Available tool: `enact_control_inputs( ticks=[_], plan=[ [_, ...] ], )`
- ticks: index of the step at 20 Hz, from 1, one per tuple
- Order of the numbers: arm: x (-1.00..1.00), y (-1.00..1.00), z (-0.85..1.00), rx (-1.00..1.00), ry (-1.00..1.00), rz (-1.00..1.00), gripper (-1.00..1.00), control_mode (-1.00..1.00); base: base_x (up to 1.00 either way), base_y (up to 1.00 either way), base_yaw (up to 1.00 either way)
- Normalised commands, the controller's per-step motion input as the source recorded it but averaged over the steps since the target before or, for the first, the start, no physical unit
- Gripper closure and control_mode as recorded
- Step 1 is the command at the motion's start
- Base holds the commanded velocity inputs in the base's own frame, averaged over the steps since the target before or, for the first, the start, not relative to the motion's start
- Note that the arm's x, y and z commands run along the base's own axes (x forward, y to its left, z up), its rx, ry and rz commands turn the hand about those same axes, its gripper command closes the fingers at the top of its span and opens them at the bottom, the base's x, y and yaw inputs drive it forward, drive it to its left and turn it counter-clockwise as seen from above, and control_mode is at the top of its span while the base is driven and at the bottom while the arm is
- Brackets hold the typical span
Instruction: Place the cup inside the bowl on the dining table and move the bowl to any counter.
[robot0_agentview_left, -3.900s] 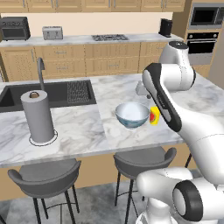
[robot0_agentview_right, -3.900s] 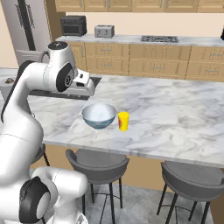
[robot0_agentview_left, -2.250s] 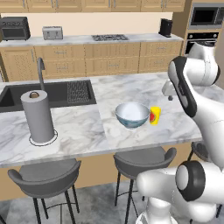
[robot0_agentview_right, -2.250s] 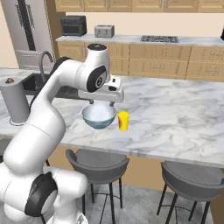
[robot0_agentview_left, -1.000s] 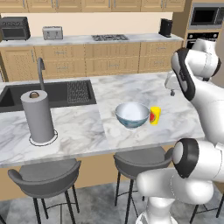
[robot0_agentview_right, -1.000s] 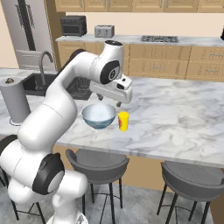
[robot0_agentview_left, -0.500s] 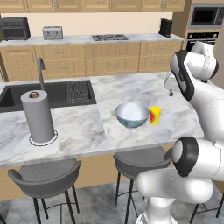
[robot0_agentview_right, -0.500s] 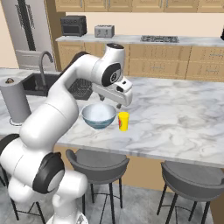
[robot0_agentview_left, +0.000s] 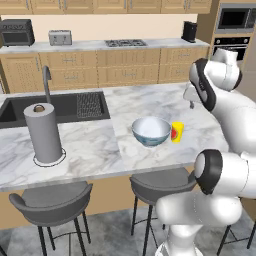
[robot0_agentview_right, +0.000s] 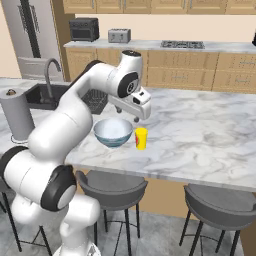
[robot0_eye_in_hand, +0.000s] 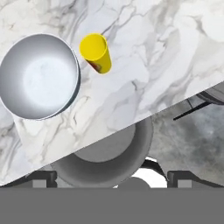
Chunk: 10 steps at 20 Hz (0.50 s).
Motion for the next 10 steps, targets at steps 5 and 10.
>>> enact_control_inputs(
  ticks=[5,10],
  plan=[
    [0.36,0.0,-0.04,0.0,0.0,-0.01,-1.0,-1.0,0.0,0.0,0.0],
    [0.48,-0.03,-0.1,0.0,0.0,0.0,-1.0,-1.0,0.0,0.0,0.0]
  ],
)
